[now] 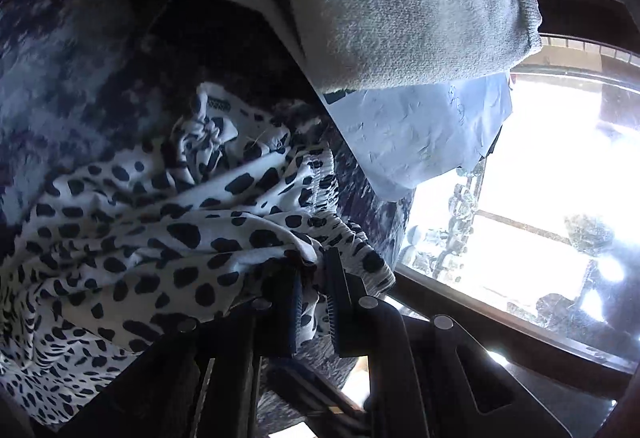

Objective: Fold clothes

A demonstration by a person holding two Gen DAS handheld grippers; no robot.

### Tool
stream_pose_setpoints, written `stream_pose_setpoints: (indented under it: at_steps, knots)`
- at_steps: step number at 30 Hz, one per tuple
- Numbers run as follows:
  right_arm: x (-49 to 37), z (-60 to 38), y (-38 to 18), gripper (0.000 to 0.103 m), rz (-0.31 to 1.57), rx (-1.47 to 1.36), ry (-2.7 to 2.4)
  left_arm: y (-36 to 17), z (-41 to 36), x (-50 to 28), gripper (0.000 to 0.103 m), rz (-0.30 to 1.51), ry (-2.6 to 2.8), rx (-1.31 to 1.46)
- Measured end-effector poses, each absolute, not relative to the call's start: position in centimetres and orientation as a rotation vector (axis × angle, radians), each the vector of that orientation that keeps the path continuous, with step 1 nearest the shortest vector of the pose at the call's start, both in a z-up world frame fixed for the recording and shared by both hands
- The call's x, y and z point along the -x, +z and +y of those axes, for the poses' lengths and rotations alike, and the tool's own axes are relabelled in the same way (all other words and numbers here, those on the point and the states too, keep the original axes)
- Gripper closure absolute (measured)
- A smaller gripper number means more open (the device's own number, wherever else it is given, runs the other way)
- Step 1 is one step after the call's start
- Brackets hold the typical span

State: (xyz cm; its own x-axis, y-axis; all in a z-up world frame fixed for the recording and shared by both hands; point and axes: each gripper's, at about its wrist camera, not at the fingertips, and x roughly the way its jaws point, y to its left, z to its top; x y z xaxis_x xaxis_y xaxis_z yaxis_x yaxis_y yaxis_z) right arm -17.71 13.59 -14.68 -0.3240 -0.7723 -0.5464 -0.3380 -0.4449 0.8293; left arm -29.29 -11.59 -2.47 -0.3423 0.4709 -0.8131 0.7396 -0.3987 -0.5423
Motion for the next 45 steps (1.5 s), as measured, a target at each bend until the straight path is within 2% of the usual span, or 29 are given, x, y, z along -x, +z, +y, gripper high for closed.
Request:
stream_pose_setpoints:
  at_steps: [6,7,8,9,10,11,13,18,22,23,24,26,27,28,32,35,41,43,44,45]
  knots:
    - [19.2,15.4,-14.6,0.048,-1.53,-1.556,-1.858,-2.4,-11.0,30.5,0.092,1.591,-1.829,-1.663]
    - [19.5,16.2,-14.8,0.054,-1.553,-1.557,-1.862,-2.4,-11.0,30.6,0.092,1.587,-1.833,-1.665]
    - [19.8,16.8,-14.9,0.069,-1.575,-1.55,-1.865,-2.3,-11.2,30.4,0.092,1.58,-1.838,-1.665]
    - [19.9,17.2,-15.1,0.078,-1.596,-1.535,-1.874,-2.2,-11.4,30.1,0.093,1.574,-1.844,-1.665]
    - [19.9,17.7,-15.2,0.091,-1.614,-1.527,-1.889,-2.1,-12.2,29.9,0.093,1.573,-1.845,-1.661]
    - [20.1,18.0,-15.3,0.097,-1.631,-1.52,-1.903,-2.2,-12.7,30.0,0.093,1.579,-1.84,-1.653]
    - [20.4,18.5,-15.3,0.097,-1.676,-1.488,-1.907,-2.3,-13.6,30.1,0.094,1.589,-1.829,-1.639]
    - [22.7,19.2,-14.3,0.098,-1.695,-1.435,-1.924,-3.0,-15.8,30.8,0.093,1.543,-1.777,-1.646]
    - [24.6,19.0,-13.4,0.094,-1.616,-1.489,-1.953,-3.4,-16.7,32.0,0.08,1.547,-1.707,-1.671]
    - [25.3,18.6,-13.3,0.091,-1.583,-1.506,-1.966,-3.3,-16.9,32.2,0.078,1.558,-1.699,-1.671]
    - [25.8,18.4,-13.2,0.087,-1.557,-1.521,-1.974,-2.9,-16.9,32.1,0.072,1.561,-1.713,-1.666]
    - [26.6,18.3,-13.0,0.066,-1.54,-1.537,-1.975,-1.6,-16.8,31.7,0.047,1.562,-1.757,-1.655]
    - [26.8,18.4,-12.9,0.06,-1.561,-1.529,-1.965,-0.8,-16.8,31.4,0.024,1.571,-1.78,-1.645]
    - [26.8,18.7,-12.8,0.055,-1.587,-1.516,-1.952,-0.1,-16.8,31.0,0.015,1.582,-1.804,-1.636]
    - [26.9,19.8,-12.5,0.054,-1.656,-1.486,-1.919,2.5,-17.3,28.8,0.015,1.684,-1.883,-1.608]
    - [25.9,20.3,-11.6,0.054,-1.639,-1.487,-1.926,4.2,-17.9,25.5,0.015,1.676,-1.923,-1.541]
    - [26.7,16.5,-11.2,0.054,-1.462,-1.579,-1.929,5.4,-14.8,15.9,0.015,1.04,-1.936,-1.628]
    - [27.1,15.1,-11.2,0.055,-1.399,-1.612,-1.93,4.3,-15.4,12.5,0.015,0.831,-1.935,-1.715]
    - [27.3,14.4,-11.2,0.057,-1.367,-1.628,-1.931,3.7,-14.7,10.7,0.015,0.732,-1.938,-1.761]
    - [27.6,13.8,-11.1,0.064,-1.335,-1.644,-1.931,3.1,-14.0,9.1,0.015,0.636,-1.938,-1.804]
